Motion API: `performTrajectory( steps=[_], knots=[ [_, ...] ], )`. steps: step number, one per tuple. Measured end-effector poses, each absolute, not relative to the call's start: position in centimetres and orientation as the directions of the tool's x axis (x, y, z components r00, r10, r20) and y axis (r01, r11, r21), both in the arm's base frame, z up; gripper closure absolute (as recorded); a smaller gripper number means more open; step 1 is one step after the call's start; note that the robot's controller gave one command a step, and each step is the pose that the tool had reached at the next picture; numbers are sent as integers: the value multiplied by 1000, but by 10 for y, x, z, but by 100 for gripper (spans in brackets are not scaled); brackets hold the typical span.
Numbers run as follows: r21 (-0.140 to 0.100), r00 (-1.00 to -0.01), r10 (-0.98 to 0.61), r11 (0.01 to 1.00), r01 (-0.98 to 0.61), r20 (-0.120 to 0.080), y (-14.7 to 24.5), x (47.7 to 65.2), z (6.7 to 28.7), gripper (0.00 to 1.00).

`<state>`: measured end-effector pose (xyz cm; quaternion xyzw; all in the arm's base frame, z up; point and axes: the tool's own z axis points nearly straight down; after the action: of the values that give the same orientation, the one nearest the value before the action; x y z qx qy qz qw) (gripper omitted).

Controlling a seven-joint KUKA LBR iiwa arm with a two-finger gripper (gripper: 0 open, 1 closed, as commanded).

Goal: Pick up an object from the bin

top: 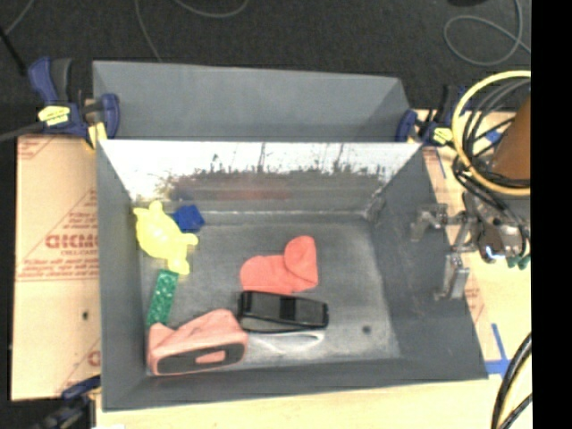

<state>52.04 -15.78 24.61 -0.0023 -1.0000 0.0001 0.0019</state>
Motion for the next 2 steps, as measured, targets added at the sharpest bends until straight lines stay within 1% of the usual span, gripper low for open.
performTrajectory(
  steps=[1,2],
  knots=[
    [-2,-1000,0,1000,0,-4,-157,522,250,0],
    [-4,-1000,-12,1000,-12,-7,-114,510,199,0]
  ],
)
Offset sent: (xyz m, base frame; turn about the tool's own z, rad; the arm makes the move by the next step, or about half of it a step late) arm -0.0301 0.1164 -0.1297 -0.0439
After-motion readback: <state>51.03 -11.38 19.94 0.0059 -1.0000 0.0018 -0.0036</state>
